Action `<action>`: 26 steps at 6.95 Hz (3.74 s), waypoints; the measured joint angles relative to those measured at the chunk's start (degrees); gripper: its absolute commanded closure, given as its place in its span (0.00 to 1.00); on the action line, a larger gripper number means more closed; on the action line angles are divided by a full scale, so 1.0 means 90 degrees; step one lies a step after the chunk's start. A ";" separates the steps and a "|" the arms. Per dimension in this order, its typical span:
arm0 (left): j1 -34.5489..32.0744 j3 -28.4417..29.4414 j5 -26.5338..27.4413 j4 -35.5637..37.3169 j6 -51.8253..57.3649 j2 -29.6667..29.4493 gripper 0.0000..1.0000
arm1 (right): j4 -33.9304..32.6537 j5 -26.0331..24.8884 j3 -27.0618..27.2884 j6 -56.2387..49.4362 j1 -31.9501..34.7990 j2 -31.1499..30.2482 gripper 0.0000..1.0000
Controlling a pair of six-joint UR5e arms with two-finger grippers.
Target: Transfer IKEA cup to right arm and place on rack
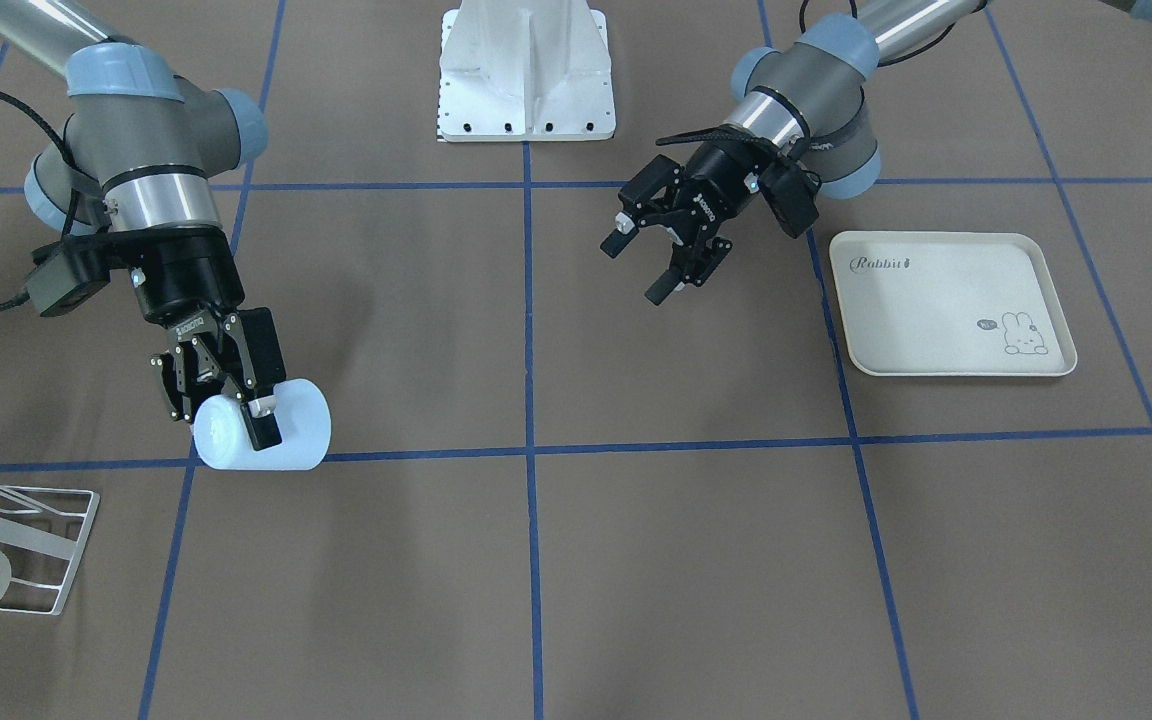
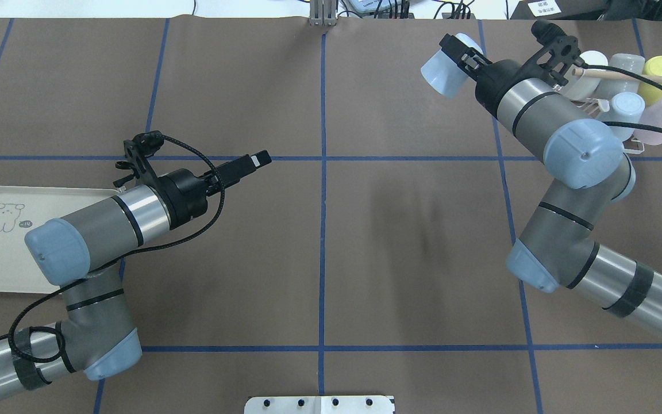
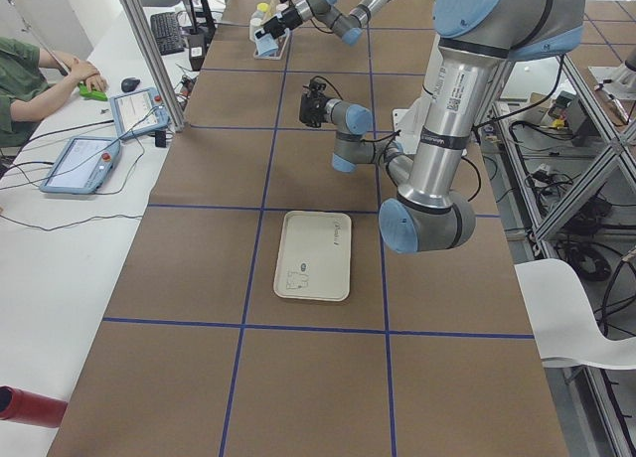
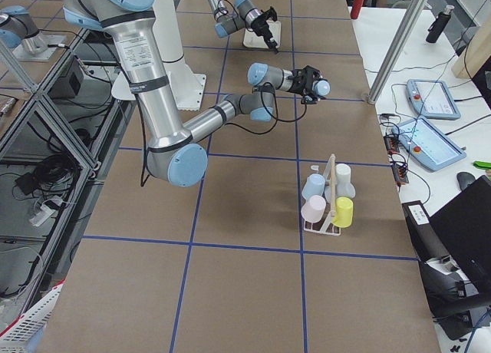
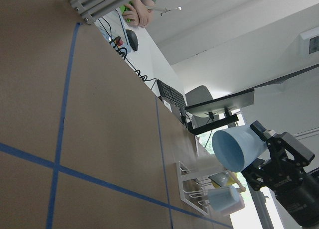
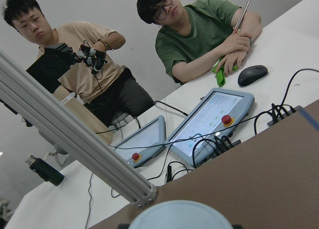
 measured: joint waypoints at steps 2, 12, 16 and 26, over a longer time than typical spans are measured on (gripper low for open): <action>-0.0292 -0.0379 -0.0100 0.1174 0.0650 0.0253 0.00 | -0.0758 -0.0456 0.0059 -0.0663 0.0268 -0.0004 1.00; -0.1666 -0.2333 -0.1928 0.5043 0.2101 0.1142 0.00 | -0.2431 -0.1996 0.0993 -0.2358 0.0408 -0.1838 1.00; -0.1667 -0.2326 -0.1942 0.5047 0.2104 0.1143 0.00 | -0.2468 -0.1501 0.0911 -0.2293 0.0385 -0.1857 1.00; -0.1658 -0.2290 -0.1962 0.5034 0.2102 0.1151 0.00 | -0.2457 -0.1434 0.0428 -0.2292 0.0326 -0.1738 1.00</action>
